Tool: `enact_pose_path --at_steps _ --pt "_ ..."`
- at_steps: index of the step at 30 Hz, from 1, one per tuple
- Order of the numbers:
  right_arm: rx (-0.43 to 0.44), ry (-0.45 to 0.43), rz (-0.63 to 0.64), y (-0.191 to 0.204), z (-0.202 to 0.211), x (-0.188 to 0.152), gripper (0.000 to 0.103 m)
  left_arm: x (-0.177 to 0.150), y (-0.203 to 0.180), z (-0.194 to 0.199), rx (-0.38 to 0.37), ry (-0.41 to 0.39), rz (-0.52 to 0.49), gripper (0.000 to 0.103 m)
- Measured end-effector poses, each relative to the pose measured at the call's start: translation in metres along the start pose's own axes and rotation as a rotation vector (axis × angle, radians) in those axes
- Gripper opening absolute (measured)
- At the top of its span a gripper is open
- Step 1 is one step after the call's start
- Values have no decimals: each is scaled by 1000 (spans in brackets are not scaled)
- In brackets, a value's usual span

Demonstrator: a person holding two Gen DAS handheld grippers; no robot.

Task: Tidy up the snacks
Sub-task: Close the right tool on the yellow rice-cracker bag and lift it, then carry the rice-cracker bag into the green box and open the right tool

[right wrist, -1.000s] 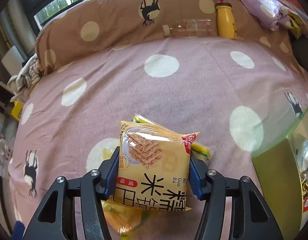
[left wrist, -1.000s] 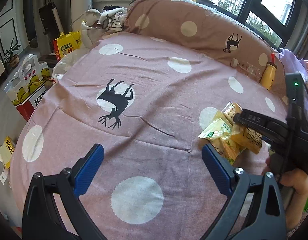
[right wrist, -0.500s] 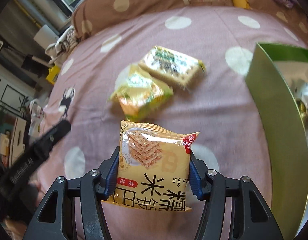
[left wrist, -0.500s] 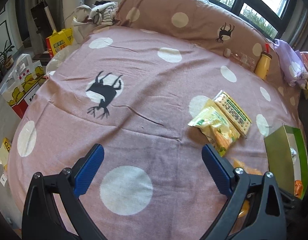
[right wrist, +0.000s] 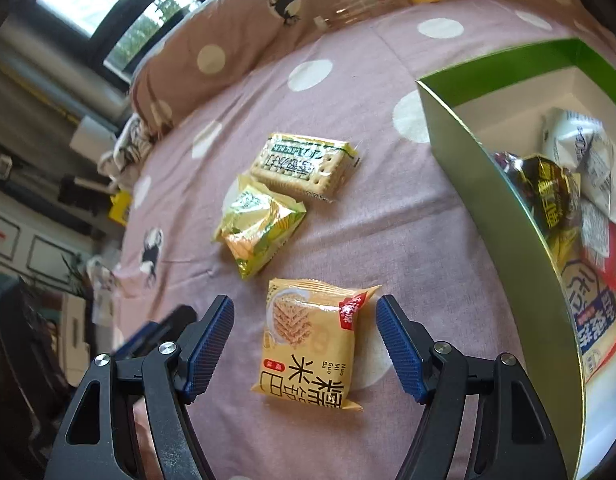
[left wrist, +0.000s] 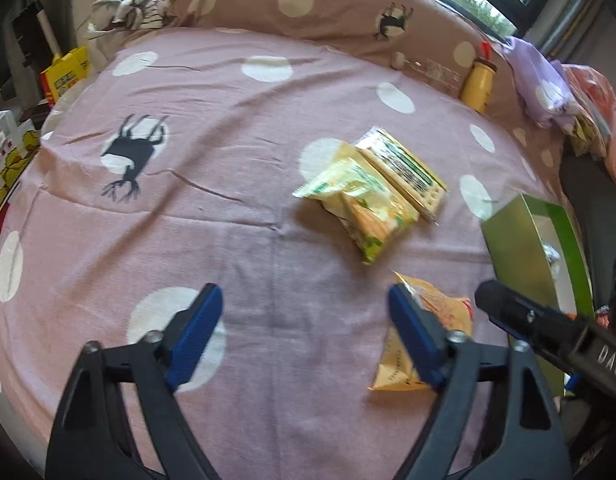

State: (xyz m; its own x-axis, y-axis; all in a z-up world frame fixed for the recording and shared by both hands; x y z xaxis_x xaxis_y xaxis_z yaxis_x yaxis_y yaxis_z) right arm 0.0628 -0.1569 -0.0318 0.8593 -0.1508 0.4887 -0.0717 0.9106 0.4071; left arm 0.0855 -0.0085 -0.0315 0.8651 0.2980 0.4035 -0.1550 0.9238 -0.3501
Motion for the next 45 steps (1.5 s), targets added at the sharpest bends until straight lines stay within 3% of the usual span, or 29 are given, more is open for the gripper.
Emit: enact_pose_path --at_steps 3,8,12,15,21,25,29,35,39,45 --pt "26 6 -31 -3 -2 -3 74 -13 -13 -4 -26 44 -27 66" --pt "68 27 -28 3 -10 -8 61 -35 -43 -6 -138 117 -69 58" --pt "70 70 -33 6 -24 -15 60 -48 -54 -15 -145 154 -117 51" --pt "74 98 -38 6 -33 -19 57 -55 -59 -24 -170 199 -126 38" --pt "74 100 -58 4 -34 -21 51 -57 -72 -20 -185 152 -183 36" --pt "37 37 -29 3 -16 -11 51 -52 -89 0 -217 62 -227 35" --pt "26 -83 6 6 18 6 52 -46 -114 31 -281 -59 -292 35" --pt "-4 -267 4 -11 76 27 52 -49 -162 61 -374 -158 -393 35" --pt "-39 -353 -44 -39 109 35 52 -60 -196 65 -430 -159 -454 35" --pt "-86 -398 -159 -86 131 32 52 -80 -241 49 -500 -88 -529 35"
Point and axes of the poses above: each gripper's, at about its wrist camera, not at the fingertips, and z roughly against the way its jaws point, y to its left, x to its top, the point moved 10 cm from there along -z, roughly the way its jaws point, and after that the axes turned 14 degrees about z, right-handed, at the moved point
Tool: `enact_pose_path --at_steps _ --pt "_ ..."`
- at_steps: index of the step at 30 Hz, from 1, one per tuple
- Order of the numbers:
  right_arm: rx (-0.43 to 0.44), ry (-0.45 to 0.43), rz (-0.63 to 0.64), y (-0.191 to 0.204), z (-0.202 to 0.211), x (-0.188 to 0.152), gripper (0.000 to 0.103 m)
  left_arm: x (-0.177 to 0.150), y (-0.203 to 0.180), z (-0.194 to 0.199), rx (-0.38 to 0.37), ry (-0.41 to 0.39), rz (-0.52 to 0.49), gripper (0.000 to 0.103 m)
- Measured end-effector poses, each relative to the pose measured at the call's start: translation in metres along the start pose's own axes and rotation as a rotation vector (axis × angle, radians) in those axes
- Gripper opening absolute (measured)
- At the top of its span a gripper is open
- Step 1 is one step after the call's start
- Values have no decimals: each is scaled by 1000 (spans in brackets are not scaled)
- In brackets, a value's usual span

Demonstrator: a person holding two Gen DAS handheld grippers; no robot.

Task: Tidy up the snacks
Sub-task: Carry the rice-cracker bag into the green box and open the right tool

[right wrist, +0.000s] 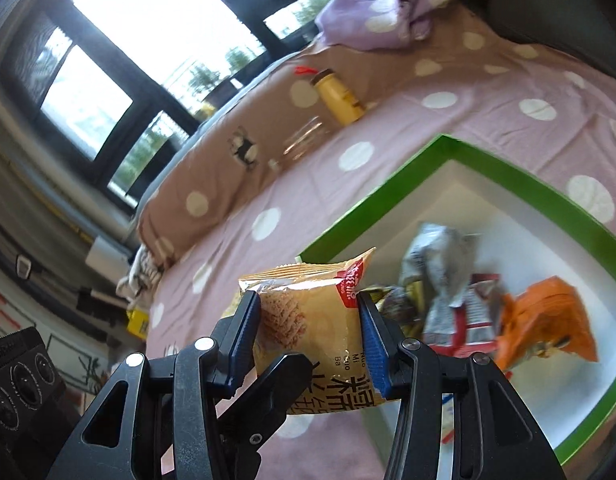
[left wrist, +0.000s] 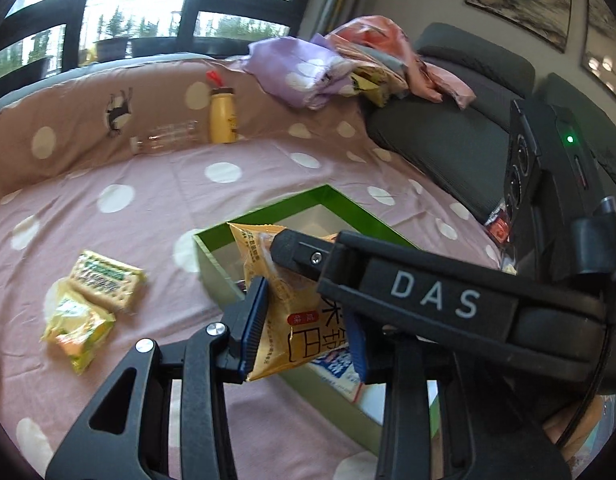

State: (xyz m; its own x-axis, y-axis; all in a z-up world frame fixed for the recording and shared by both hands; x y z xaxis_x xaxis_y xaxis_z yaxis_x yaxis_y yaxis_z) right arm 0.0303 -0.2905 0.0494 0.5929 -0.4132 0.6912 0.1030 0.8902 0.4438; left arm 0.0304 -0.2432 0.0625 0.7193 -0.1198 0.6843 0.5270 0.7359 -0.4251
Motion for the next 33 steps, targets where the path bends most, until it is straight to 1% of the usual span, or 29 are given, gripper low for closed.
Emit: enact_pose_path --at_steps 4,8,12,15,19,28,33 --pt "-54 3 -65 -31 5 -1 52 -4 -16 -23 -38 54 -15 35" --pt "-103 16 -109 -53 6 -4 52 -8 -25 -41 -55 116 -17 35" --pt "-117 47 -160 -72 5 -12 52 -16 -29 -56 -53 167 -13 35" --pt "-119 67 -205 -84 0 -16 52 -20 -29 -68 -42 204 8 35" --pt "-134 91 -240 -97 -3 -21 52 -28 -31 -78 -36 239 18 35" --pt "-161 111 -266 -109 -8 -24 52 -33 -27 -92 -21 274 46 37" --pt "-181 111 -261 -109 -10 -22 52 -32 -25 -95 0 256 40 38"
Point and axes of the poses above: each gripper's, at about its wrist camera, not at the fingertips, and z roughly against the way its jaws point, y to its left, x to its top, the point moved 10 cm from there along -z, roughly the way its jaws point, and after that the axes turned 14 degrees about z, right-handed, at the moved point
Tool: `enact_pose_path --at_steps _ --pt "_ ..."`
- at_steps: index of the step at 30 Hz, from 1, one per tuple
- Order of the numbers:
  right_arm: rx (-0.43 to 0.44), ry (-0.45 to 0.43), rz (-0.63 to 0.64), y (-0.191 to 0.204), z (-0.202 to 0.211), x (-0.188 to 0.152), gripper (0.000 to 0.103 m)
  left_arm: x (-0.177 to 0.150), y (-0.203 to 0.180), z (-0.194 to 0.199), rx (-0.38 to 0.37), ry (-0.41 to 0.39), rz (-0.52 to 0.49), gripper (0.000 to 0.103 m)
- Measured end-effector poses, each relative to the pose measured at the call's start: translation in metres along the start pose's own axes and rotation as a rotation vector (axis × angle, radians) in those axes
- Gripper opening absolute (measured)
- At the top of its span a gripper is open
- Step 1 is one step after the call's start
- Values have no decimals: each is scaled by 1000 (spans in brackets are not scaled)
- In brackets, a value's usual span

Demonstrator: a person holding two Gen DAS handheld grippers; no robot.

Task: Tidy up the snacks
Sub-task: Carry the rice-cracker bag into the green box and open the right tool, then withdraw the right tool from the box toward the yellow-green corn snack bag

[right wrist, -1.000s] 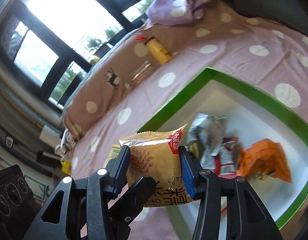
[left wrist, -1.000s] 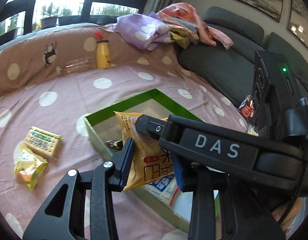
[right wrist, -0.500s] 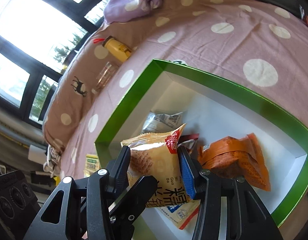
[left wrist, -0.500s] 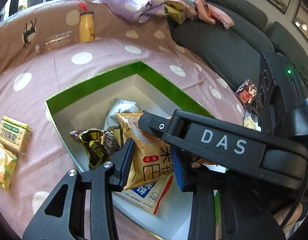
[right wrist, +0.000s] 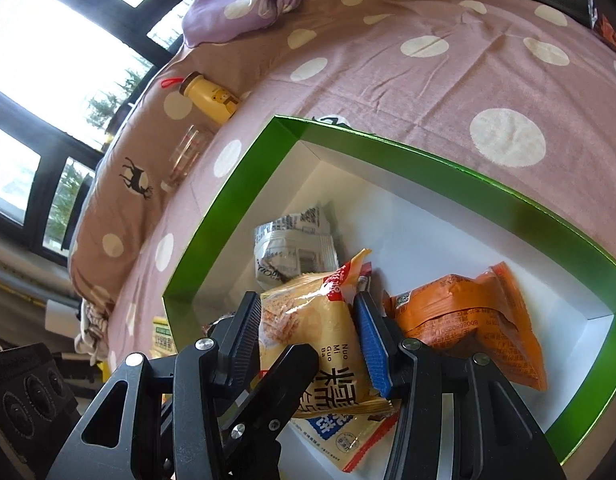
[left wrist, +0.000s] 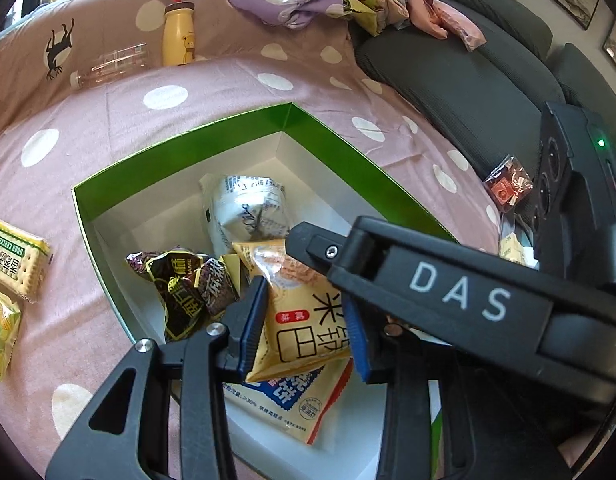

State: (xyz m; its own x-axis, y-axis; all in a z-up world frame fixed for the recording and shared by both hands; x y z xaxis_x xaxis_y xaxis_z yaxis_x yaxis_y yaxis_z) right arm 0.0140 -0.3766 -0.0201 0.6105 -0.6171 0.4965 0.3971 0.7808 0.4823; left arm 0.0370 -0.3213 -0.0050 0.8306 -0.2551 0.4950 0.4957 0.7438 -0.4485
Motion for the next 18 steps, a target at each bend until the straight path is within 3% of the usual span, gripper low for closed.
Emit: enact_pose_path --at_steps 6,10,13,18 --pt "-29 -24 16 0 4 2 52 1 7 13 22 -26 21 47" --pt "-57 -75 31 2 14 9 53 4 16 39 43 -82 11 66" --pt "-64 -105 54 10 19 12 60 6 27 57 69 -119 20 85" --pt "-48 -143 119 30 23 14 75 8 61 96 161 -212 43 89"
Point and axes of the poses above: each gripper's, at about its wrist camera, not at the fingertips, and z roughly against the way its jaws point, y to its left, x to its top, the point moved 10 cm from there along -z, roughly the way its jaws point, and after that the axes turned 14 degrees about z, right-handed, at the moved point
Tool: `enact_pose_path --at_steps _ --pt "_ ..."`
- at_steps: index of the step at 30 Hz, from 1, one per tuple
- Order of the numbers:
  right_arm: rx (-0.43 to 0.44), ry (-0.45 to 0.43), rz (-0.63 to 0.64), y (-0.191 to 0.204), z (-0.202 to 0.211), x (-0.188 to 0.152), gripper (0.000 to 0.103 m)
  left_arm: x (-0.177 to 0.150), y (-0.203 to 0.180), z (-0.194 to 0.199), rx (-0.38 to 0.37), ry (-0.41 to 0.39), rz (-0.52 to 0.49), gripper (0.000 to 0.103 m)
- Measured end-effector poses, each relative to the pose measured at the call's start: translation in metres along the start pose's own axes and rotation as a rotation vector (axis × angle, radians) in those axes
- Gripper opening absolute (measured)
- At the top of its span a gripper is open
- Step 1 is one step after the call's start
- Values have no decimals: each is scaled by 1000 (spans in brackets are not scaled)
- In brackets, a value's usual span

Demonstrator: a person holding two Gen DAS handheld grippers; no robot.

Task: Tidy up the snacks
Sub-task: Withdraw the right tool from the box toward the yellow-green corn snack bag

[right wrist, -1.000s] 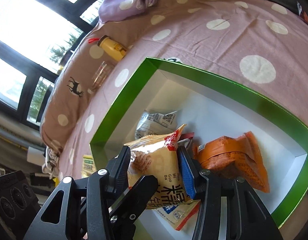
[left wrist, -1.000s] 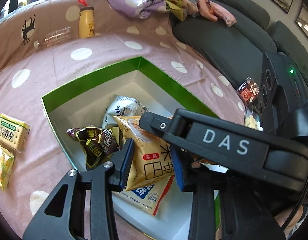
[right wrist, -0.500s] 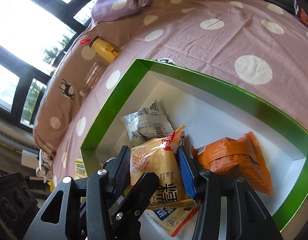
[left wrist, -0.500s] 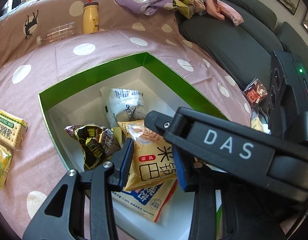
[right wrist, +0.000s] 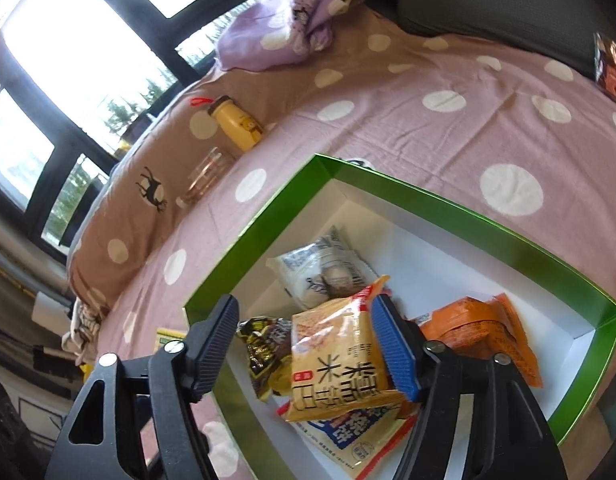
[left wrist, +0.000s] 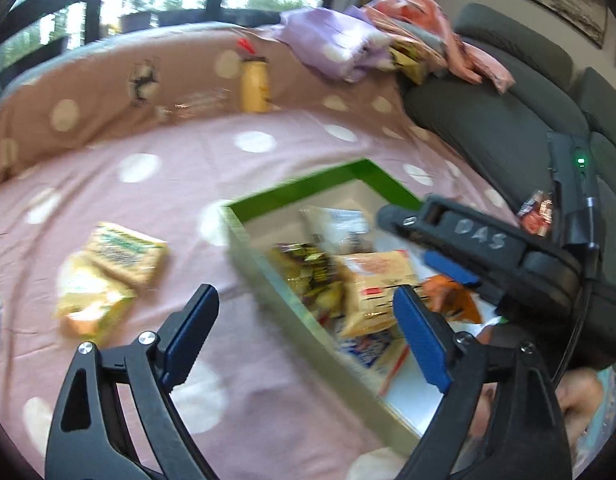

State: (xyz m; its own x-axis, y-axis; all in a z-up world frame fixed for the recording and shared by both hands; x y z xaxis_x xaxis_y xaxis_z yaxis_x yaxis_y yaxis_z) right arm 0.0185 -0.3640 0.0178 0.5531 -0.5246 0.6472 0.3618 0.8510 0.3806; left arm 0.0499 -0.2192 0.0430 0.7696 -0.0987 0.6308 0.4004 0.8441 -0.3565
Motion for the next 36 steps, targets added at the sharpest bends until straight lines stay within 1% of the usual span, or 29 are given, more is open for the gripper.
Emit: enact_pose_path --at_steps 3,4,8,9,12,13,14,16,18,21,23,28,34,36 --pt "13 -23 38 14 3 2 80 1 31 16 48 -38 42 89" --pt "14 -30 55 19 3 2 82 1 39 20 53 -43 61 89" --pt "9 -29 115 35 0 0 84 -3 86 37 83 -69 195 89" --pt "6 -25 126 38 -1 -1 84 -4 102 42 106 -83 230 89" --pt "-10 -9 157 45 -6 -5 85 -8 132 54 171 -109 289 90" --pt "-14 -3 166 46 -7 -6 85 -10 139 58 181 -112 300 92" --pt "-19 3 175 49 -9 -7 85 -11 147 61 191 -118 314 98" --pt "-26 18 191 53 -13 -11 85 -15 164 65 223 -134 347 99" --pt "-33 28 204 57 -15 -14 85 -16 181 66 266 -131 381 99" --pt "-36 32 227 66 -17 -18 85 -18 196 69 287 -127 416 99" --pt "-20 31 253 77 -18 -22 86 -19 203 72 296 -128 429 99" --pt "31 49 342 111 -24 -36 86 -20 227 84 365 -156 462 99" --pt "30 60 441 142 -33 -53 86 -20 245 97 404 -178 496 99" --pt "7 46 476 148 -34 -54 87 -19 249 102 407 -192 506 99"
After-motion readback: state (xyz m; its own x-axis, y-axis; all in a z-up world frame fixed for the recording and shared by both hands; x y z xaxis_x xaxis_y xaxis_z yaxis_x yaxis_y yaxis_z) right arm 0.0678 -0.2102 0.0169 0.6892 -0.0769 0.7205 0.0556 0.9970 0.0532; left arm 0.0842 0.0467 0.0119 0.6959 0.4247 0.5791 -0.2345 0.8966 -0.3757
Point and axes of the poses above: each gripper's, at about its wrist camera, not at the fingertips, and z roughly against the way its jaws point, y to its left, x to its top, the point moved 10 cm from there along -z, roughly the way its jaws point, and after that the axes turned 14 degrees about z, right-handed, at the moved point
